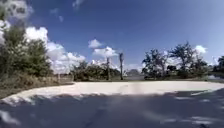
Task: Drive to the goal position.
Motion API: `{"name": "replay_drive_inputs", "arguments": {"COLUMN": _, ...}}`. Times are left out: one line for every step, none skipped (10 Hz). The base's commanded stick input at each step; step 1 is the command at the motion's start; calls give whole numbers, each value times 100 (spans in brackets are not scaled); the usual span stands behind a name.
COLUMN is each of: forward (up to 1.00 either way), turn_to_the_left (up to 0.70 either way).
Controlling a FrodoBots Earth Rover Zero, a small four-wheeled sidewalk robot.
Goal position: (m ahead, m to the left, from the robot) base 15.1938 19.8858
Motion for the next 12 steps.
{"name": "replay_drive_inputs", "arguments": {"forward": 70, "turn_to_the_left": 0}}
{"name": "replay_drive_inputs", "arguments": {"forward": 70, "turn_to_the_left": 0}}
{"name": "replay_drive_inputs", "arguments": {"forward": 70, "turn_to_the_left": 0}}
{"name": "replay_drive_inputs", "arguments": {"forward": 70, "turn_to_the_left": 0}}
{"name": "replay_drive_inputs", "arguments": {"forward": 70, "turn_to_the_left": 0}}
{"name": "replay_drive_inputs", "arguments": {"forward": 70, "turn_to_the_left": 0}}
{"name": "replay_drive_inputs", "arguments": {"forward": 70, "turn_to_the_left": 0}}
{"name": "replay_drive_inputs", "arguments": {"forward": 70, "turn_to_the_left": 0}}
{"name": "replay_drive_inputs", "arguments": {"forward": 70, "turn_to_the_left": 0}}
{"name": "replay_drive_inputs", "arguments": {"forward": 70, "turn_to_the_left": 0}}
{"name": "replay_drive_inputs", "arguments": {"forward": 70, "turn_to_the_left": 0}}
{"name": "replay_drive_inputs", "arguments": {"forward": 70, "turn_to_the_left": 0}}
